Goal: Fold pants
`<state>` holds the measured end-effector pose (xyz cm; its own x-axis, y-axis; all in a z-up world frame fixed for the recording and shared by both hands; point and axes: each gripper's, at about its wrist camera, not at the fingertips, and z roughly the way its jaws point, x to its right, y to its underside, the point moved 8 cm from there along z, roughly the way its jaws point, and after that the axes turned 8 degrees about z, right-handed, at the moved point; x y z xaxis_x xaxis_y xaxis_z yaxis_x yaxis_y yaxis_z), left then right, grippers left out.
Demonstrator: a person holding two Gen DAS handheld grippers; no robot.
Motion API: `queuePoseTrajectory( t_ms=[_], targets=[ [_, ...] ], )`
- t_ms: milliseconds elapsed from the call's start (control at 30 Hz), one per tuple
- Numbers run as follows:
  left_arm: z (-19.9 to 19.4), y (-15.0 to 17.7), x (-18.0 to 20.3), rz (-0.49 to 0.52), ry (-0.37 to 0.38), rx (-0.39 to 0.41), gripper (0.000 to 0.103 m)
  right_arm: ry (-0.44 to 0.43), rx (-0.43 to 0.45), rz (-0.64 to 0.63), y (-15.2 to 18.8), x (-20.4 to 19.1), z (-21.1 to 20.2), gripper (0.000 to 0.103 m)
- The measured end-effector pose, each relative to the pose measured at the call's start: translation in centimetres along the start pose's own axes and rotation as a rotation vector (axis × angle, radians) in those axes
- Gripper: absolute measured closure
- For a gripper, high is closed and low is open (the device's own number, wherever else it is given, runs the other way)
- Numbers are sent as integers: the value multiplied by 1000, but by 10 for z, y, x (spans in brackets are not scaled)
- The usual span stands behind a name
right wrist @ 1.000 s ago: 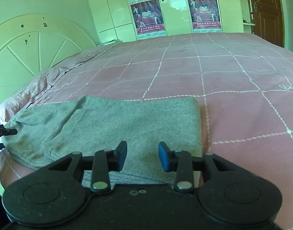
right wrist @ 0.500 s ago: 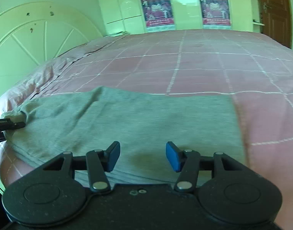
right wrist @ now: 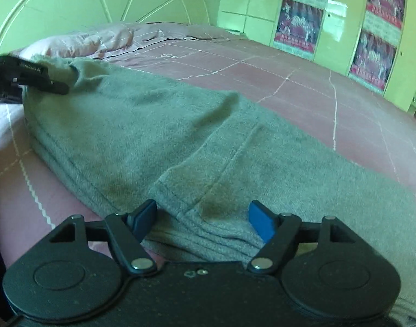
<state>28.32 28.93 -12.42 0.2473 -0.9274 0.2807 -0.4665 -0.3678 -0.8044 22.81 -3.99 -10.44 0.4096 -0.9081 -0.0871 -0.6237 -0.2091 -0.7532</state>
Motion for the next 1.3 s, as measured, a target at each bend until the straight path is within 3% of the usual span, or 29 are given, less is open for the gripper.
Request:
queuePoseTrajectory(
  t_ms=[33, 67, 233, 433, 533, 600, 633, 667, 733, 800, 1000, 1067, 1167, 1267, 1300],
  targets=[
    [-5, -4, 6, 25, 6, 25, 75, -47, 38, 64, -6, 7, -12, 40],
    [-12, -8, 14, 54, 15, 52, 75, -75, 80, 115, -10, 15, -25, 37],
    [-52, -30, 81, 237, 59, 181, 75, -54, 164, 353, -16, 95, -66, 32],
    [-78, -30, 226, 490, 219, 264, 75, 61, 275, 656, -5, 208, -112, 32],
    [-79, -10, 312, 572, 359, 239, 74, 89, 331, 784, 10, 250, -137, 31],
    [-73, 20, 368, 577, 530, 132, 32, 99, 356, 851, 24, 270, -148, 31],
    [-69, 35, 384, 574, 580, 88, 0, 99, 362, 877, 30, 278, -151, 31],
    [-69, 48, 390, 561, 571, 88, 0, 94, 363, 901, 35, 283, -154, 31],
    [-66, 63, 383, 550, 535, 33, 0, 51, 356, 935, 41, 289, -151, 31],
    [-71, 60, 358, 513, 508, 33, 0, -6, 344, 933, 40, 286, -144, 31],
    [-73, 43, 256, 420, 360, 1, 0, -285, 200, 1022, 36, 255, -103, 32],
    [-72, 45, 229, 391, 352, -29, 0, -308, 158, 1042, 33, 246, -91, 31],
    [-74, 59, 204, 361, 408, -92, 0, -331, 67, 1086, 30, 238, -71, 32],
    [-81, 83, 203, 416, 423, -150, 0, -314, 41, 1074, 21, 233, -59, 34],
    [-82, 89, 203, 449, 411, -163, 0, -291, 41, 1054, 19, 230, -57, 41]
  ],
)
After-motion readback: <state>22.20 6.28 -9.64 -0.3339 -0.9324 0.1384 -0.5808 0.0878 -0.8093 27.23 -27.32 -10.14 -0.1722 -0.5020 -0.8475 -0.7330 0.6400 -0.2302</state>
